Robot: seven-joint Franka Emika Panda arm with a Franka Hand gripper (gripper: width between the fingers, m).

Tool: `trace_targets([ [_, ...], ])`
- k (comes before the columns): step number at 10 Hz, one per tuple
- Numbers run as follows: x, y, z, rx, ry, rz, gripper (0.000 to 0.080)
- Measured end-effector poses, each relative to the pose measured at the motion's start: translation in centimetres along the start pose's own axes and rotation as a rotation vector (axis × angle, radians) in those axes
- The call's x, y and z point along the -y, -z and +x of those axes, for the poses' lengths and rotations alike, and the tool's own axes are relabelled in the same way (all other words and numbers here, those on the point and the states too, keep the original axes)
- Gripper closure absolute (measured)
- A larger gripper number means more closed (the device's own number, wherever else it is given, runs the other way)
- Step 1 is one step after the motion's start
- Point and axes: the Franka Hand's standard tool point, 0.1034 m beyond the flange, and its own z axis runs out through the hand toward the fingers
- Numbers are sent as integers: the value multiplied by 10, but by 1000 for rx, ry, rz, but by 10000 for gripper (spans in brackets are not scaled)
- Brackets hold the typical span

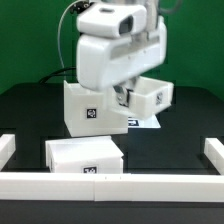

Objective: Assemble drawer

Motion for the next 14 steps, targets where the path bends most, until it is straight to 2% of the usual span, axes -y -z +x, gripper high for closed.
trace_targets([
  [1, -7, 7, -9, 5, 9, 22, 764],
  [2, -9, 8, -10, 2, -1, 29, 764],
  [6, -9, 5, -11, 4, 4, 32, 763],
  [7, -16, 11, -25, 11, 156, 49, 763],
  [8, -30, 20, -47, 16, 255, 66, 763],
  [9, -41, 22, -67, 11, 350, 87, 763],
  [10, -44, 21, -80, -16, 341, 96, 763],
  [14, -40, 16, -81, -29, 323, 110, 763],
])
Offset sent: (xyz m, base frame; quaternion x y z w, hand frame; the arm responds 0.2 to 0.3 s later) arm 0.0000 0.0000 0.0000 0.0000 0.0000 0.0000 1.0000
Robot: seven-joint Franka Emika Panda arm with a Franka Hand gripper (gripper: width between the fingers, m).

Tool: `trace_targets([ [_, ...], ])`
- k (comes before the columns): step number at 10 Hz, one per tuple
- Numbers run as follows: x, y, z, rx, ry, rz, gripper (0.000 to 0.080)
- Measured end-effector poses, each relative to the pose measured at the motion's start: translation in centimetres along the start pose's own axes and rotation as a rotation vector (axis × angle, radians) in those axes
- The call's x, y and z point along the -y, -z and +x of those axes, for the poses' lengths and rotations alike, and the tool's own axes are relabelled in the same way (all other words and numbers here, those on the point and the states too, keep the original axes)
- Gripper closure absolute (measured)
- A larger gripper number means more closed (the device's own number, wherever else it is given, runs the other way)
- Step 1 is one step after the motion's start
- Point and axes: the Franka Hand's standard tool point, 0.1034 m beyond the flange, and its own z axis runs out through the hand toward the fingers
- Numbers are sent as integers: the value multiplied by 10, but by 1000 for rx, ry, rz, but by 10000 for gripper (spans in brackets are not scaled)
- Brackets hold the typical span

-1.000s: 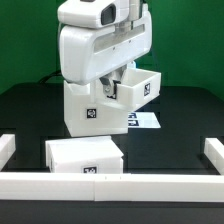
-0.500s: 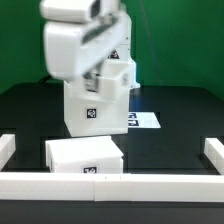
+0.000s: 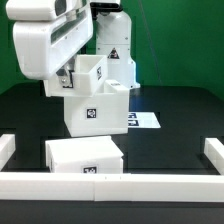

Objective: Assemble drawer

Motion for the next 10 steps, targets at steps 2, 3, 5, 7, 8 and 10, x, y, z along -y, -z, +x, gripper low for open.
trace_targets([
  [2, -2, -12, -45, -36, 190, 17, 763],
  [3, -10, -17, -71, -48, 247, 17, 763],
  [5, -10, -33, -86, -74, 299, 35, 763],
  [7, -11, -31, -83, -69, 289, 33, 763],
  [8, -10, -36, -86, -77, 307, 34, 763],
  [10, -3, -68, -103, -116, 318, 59, 763],
])
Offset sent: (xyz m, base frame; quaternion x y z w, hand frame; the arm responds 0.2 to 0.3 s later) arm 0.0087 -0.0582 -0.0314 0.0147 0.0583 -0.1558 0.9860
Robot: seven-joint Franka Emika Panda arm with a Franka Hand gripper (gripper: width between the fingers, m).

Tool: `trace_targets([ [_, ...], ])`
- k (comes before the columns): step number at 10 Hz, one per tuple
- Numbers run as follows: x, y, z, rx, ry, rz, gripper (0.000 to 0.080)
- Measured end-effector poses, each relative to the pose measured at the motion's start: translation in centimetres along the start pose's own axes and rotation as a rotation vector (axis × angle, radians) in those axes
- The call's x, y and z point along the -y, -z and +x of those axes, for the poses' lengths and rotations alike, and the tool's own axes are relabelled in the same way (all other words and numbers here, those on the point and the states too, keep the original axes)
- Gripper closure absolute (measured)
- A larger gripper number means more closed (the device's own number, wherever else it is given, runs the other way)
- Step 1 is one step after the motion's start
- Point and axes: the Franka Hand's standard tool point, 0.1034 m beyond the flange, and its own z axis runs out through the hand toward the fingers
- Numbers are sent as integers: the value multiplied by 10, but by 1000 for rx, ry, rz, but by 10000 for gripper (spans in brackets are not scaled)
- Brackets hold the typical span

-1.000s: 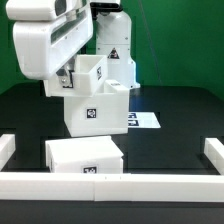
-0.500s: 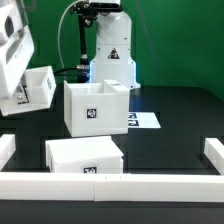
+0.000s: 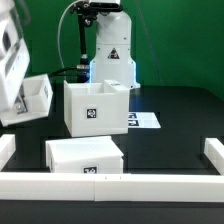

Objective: Assemble drawer

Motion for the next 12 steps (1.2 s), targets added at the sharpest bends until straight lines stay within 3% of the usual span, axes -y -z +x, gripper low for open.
trace_targets([
  [3, 3, -24, -4, -17, -12, 33, 763],
  [5, 0, -29, 0, -20, -18, 41, 763],
  [7, -5, -32, -5, -38, -4, 68, 763],
  [8, -6, -32, -5, -37, -4, 66, 763],
  [9, -5, -33, -5, -38, -4, 68, 693],
  [10, -1, -35, -4, -44, -6, 84, 494],
  [11, 5, -37, -4, -54, -9, 104, 494],
  [12, 10, -35, -4, -63, -13, 122, 356],
])
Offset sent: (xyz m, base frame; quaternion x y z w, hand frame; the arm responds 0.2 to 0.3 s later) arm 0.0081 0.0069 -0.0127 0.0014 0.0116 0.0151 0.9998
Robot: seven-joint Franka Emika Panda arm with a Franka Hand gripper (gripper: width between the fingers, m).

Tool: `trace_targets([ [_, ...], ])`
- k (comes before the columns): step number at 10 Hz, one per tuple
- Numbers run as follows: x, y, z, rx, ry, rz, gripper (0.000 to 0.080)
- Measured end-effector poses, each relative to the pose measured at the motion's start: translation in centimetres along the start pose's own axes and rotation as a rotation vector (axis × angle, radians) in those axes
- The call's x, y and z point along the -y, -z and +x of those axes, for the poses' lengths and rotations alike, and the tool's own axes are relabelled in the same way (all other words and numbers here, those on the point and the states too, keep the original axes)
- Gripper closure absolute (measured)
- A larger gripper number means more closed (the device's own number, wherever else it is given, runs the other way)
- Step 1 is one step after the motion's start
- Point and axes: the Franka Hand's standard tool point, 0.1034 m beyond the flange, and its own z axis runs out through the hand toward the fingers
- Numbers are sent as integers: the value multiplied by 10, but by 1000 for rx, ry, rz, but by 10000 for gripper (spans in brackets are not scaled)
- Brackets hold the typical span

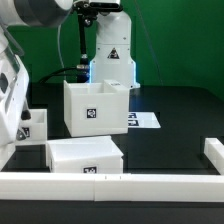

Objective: Assemble drawer

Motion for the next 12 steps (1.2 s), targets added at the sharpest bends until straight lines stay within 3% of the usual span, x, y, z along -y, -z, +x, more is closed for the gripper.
trace_targets([
  [1, 4, 1, 0, -7, -3, 13, 229],
  [2, 6, 4, 2, -8, -49, 17, 166],
  [5, 1, 47, 32, 36, -139, -69, 155],
  [7, -23, 58, 68, 53, -255, -114, 151],
  [8, -29, 58, 79, 58, -229, -122, 151],
  [9, -25, 57, 71, 57, -224, -116, 151],
  [12, -24, 56, 69, 56, -234, -117, 151],
])
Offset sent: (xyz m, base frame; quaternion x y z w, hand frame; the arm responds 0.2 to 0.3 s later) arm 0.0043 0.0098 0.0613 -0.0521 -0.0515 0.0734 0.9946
